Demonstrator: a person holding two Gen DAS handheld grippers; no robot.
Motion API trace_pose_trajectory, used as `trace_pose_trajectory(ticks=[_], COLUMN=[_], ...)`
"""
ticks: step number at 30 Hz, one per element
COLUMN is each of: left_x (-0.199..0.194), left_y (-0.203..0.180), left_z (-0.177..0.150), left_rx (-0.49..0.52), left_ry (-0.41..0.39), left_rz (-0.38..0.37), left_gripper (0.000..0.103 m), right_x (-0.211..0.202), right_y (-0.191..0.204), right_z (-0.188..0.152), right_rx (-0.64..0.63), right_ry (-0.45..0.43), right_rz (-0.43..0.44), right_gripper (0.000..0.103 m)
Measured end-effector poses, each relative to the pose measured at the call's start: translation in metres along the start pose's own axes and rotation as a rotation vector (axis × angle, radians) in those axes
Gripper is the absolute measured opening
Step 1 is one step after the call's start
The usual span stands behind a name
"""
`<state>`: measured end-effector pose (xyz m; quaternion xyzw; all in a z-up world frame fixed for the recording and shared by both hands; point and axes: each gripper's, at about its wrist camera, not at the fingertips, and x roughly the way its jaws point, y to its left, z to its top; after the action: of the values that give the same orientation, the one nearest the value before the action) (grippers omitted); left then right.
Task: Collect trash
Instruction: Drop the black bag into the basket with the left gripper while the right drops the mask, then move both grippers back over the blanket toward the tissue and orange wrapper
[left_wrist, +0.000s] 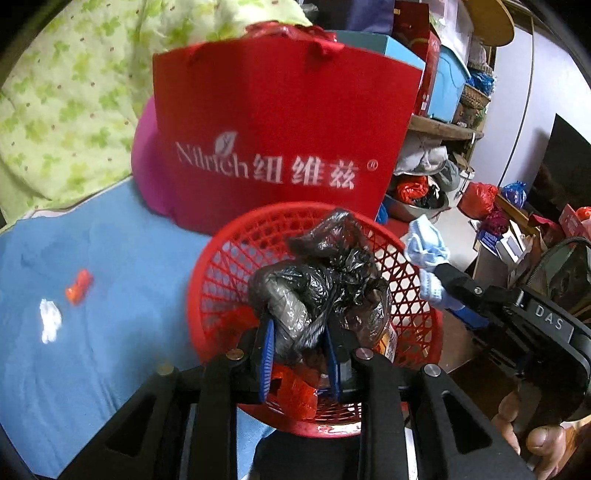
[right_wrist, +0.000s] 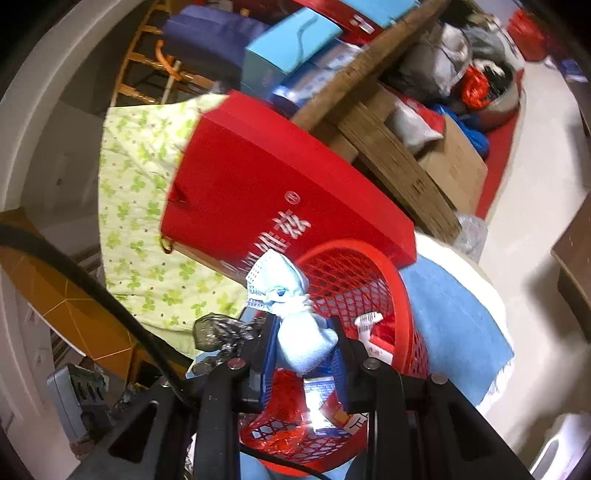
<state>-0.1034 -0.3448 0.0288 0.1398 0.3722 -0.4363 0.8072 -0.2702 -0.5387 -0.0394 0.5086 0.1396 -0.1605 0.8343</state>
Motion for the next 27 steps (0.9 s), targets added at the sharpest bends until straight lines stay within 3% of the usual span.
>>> trace_pose_trajectory(ticks=[5,8,18,27], left_x=[0.001,-0.004,-0.039,-0.052], left_y=[0.004,0.011,0.042,0.103], left_z=[-0.005,-0.007,-0.031,-0.09], left_rx=[-0.006,-0.011,-0.005,-0.025], left_ry=[0.004,-0.004,-0.074,-0.039], left_rz=[-0.008,-0.007,0.039,0.209], left_gripper=[0.038,0.04,0.05,0.056], right_x=[0.009,0.006,-0.005,-0.013], right_y=[-0.006,-0.004,0.028,0.088], right_z=[-0.004,-0.006,-0.013,-0.035], right_rx=[0.028,0.023,-0.104,-0.308], right_ry=[0.04,0.024,-0.011,-0.028], right_rz=[-0.017,-0.014,0.007,0.102], right_gripper=[0.038,0.065,0.065,0.065])
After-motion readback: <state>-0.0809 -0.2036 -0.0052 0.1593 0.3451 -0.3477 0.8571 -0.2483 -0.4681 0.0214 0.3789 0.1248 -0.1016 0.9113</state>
